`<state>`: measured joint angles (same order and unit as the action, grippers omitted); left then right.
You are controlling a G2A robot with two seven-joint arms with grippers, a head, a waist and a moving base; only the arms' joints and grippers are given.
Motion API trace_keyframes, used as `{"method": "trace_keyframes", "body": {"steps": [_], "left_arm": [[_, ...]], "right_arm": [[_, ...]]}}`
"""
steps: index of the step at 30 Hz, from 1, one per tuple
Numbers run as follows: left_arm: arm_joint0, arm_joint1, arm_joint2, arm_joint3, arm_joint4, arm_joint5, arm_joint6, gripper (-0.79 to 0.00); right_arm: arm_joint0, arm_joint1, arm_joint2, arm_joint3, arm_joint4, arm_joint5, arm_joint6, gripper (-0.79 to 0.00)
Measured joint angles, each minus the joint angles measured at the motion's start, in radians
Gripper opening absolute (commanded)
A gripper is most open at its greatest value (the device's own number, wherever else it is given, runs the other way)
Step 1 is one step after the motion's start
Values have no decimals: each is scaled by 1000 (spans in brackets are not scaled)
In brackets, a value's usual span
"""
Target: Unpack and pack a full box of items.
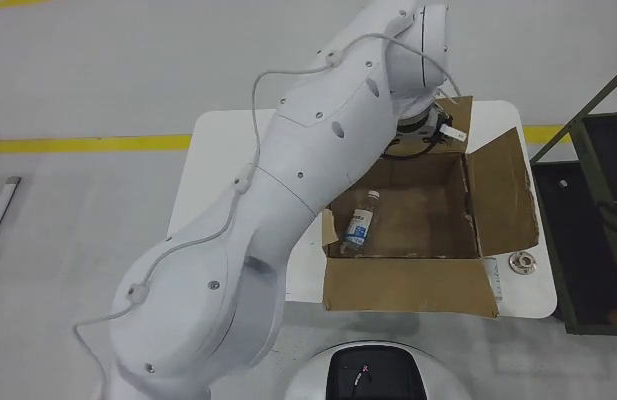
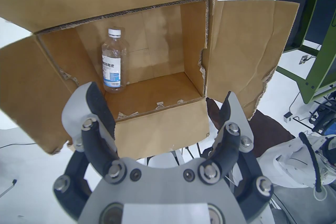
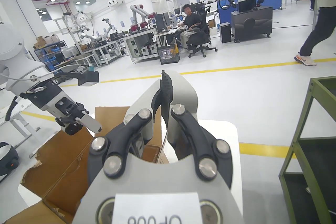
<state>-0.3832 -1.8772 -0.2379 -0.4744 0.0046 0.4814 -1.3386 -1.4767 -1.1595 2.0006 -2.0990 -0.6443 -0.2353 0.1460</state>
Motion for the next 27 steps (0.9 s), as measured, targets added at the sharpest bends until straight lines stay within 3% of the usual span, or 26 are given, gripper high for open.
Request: {"method": "trace_keyframes", "body": {"steps": [6,9,12,19,21,27], "left_arm": [[45,123,-11,-150,48,49,49,0],[78,196,-17,-278,45,104,104,0],[116,282,-16,-434,33,177,176,0],[185,520,-9,-858,-89,385,385,0],[188,544,-10,-916,-111,405,405,0],[187,537,-10,-894,-104,400,400,0]], "right_arm": [[-4,0,-6,-5,1,3,0,-785],[-7,0,-13,-9,-2,3,-1,-785],[-11,0,-20,-13,-5,3,-2,-785],[-23,0,-26,-23,-8,5,-3,-785],[-26,0,-26,-25,-8,5,-3,-785],[-35,-1,-30,-30,-12,6,0,-785]]}}
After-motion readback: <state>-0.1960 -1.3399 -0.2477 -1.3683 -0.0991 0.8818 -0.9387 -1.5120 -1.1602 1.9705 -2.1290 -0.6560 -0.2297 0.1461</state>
